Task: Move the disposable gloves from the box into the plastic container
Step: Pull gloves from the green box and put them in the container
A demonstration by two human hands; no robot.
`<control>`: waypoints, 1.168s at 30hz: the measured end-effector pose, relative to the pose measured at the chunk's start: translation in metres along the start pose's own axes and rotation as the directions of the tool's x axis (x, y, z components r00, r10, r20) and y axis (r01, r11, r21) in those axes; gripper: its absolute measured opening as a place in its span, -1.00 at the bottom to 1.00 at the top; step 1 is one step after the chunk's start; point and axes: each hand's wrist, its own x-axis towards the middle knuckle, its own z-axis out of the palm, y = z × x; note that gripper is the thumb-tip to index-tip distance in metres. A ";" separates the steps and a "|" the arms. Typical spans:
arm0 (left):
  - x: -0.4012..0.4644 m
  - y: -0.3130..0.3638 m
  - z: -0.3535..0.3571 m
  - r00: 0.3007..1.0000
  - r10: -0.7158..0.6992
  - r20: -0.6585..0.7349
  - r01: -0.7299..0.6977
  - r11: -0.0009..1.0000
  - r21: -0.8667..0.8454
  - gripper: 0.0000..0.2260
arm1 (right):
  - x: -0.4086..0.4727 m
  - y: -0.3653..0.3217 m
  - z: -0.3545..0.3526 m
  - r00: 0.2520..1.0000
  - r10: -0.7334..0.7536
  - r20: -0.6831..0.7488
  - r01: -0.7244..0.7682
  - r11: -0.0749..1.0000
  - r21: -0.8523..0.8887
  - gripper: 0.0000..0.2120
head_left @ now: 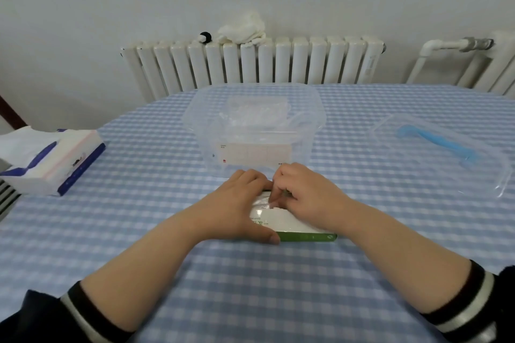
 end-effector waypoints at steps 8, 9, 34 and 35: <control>0.001 -0.002 0.002 1.000 -0.025 0.011 0.026 0.994 -0.106 -0.35 | 0.000 0.000 0.000 0.999 -0.006 -0.054 0.009 0.998 0.059 -0.88; 0.001 -0.002 0.001 1.000 -0.028 0.013 0.029 0.994 -0.108 -0.37 | 0.000 -0.001 0.000 0.998 0.002 -0.055 0.003 0.996 0.086 -0.88; 0.002 0.004 0.006 0.995 -0.090 0.039 0.096 0.982 -0.164 -0.10 | -0.009 -0.009 -0.010 0.967 0.041 -0.250 0.053 0.933 0.357 -0.88; 0.003 0.004 0.006 0.995 -0.089 0.035 0.094 0.983 -0.159 -0.11 | -0.009 -0.008 -0.009 0.960 0.044 -0.276 0.061 0.931 0.360 -0.88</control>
